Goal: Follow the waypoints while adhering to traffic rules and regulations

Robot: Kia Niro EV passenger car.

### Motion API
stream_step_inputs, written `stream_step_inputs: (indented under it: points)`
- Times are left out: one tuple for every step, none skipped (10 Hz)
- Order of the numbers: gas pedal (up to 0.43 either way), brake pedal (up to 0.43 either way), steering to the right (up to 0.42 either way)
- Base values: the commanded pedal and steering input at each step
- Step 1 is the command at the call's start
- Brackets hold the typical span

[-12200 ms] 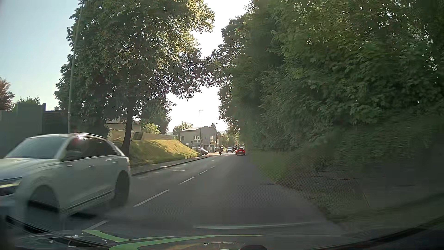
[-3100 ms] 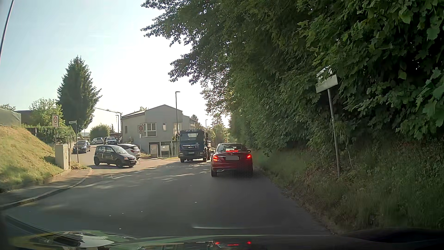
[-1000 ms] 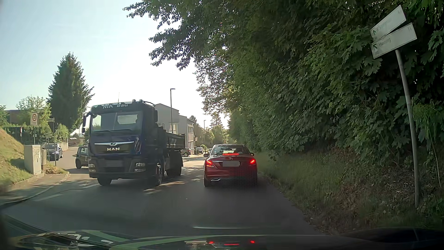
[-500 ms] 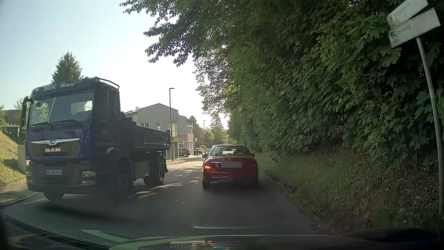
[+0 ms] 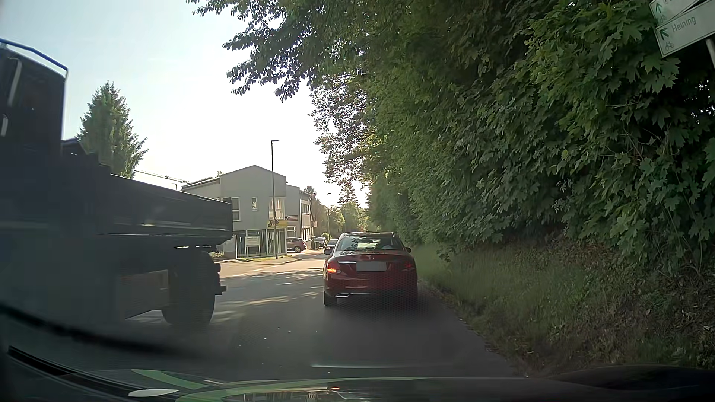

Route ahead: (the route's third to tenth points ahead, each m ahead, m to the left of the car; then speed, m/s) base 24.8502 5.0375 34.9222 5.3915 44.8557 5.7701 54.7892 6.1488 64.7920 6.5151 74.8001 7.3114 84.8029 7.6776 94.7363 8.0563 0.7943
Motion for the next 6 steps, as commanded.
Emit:
stream_step_inputs:
  points:
    - [0.0, 0.0, 0.004]
    - [0.0, 0.0, 0.004]
    - [0.0, 0.0, 0.003]
    - [0.0, 0.0, 0.003]
    - [0.0, 0.0, 0.003]
    - [0.0, 0.0, 0.004]
